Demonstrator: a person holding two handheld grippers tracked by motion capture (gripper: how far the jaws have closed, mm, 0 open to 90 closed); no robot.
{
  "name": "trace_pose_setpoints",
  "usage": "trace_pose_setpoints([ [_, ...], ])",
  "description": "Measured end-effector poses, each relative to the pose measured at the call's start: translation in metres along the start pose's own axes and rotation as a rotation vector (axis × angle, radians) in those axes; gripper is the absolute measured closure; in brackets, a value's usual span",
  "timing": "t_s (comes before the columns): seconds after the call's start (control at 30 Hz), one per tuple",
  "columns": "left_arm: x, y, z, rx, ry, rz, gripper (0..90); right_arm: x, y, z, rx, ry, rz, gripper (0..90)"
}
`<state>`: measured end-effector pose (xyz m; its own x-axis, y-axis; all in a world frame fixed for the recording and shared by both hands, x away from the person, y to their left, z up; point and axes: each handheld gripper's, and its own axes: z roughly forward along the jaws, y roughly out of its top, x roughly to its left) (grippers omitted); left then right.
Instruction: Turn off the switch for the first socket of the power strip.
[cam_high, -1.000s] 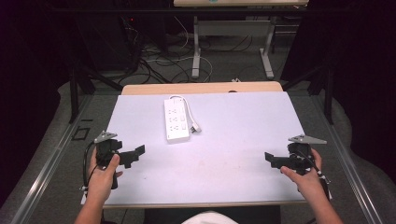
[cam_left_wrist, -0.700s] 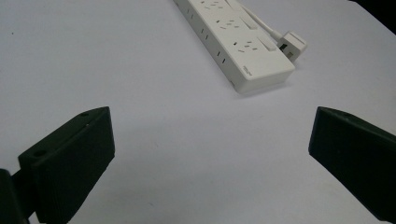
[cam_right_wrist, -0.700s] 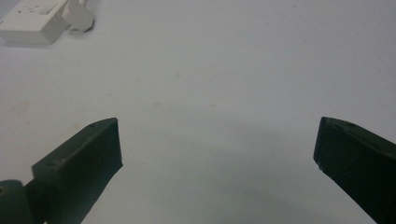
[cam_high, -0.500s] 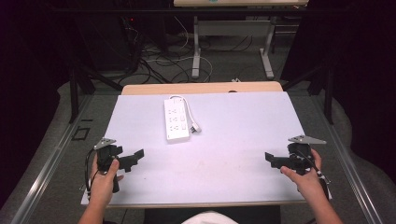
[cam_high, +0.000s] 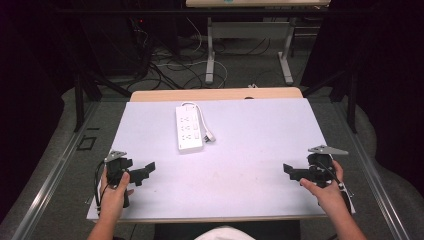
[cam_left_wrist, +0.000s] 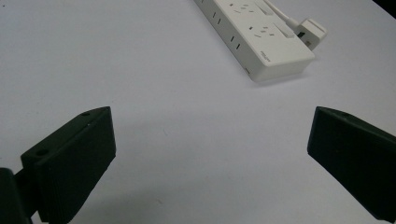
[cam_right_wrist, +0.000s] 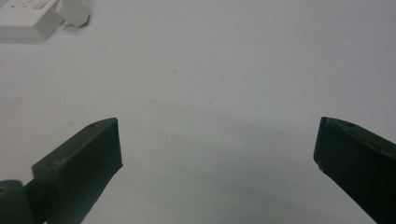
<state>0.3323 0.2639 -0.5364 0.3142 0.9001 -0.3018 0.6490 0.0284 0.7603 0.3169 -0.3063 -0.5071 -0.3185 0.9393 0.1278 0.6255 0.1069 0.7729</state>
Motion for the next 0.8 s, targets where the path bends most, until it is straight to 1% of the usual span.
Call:
trace_pose_setpoints([
  [0.07,0.0002,-0.0004,0.0005,0.001,0.0,0.0,0.9,-0.0001,-0.0002,0.0005,0.001,0.002,0.002,0.6],
  [0.1,0.0003,-0.0004,0.0006,0.004,0.001,0.001,0.9,0.0001,-0.0004,0.0012,-0.004,-0.004,0.004,0.6],
  [0.3,0.0002,-0.0007,0.002,0.0,0.0,0.002,1.0,-0.0011,-0.0013,0.0022,0.009,0.003,0.002,0.6],
  [0.4,-0.0001,-0.0007,0.0022,0.001,0.0,0.001,1.1,-0.001,-0.0016,0.0032,0.01,0.001,0.01,0.6],
  [0.43,0.0001,-0.0003,0.0016,0.011,-0.002,0.003,1.1,-0.002,-0.0017,0.003,0.009,0.003,0.003,0.6],
  [0.47,0.0001,-0.0003,0.0016,0.011,-0.002,0.003,1.1,-0.0017,-0.0016,0.0032,0.008,0.003,0.014,0.6],
  [0.5,0.0001,-0.0003,0.0017,0.011,-0.001,0.003,1.1,-0.0027,-0.0016,0.0034,0.008,0.001,0.009,0.6],
  [0.73,0.0006,-0.0002,0.0022,0.004,0.001,-0.001,1.2,-0.0039,-0.0022,0.0048,0.015,0.001,0.02,0.6],
  [0.77,0.0007,0.0002,0.0017,0.011,0.001,0.0,1.2,-0.0051,-0.0022,0.005,0.013,0.0,0.012,0.6],
  [0.8,0.0008,0.0003,0.0016,0.013,0.002,0.001,1.2,-0.0049,-0.0024,0.0052,0.016,0.001,0.022,0.6],
])
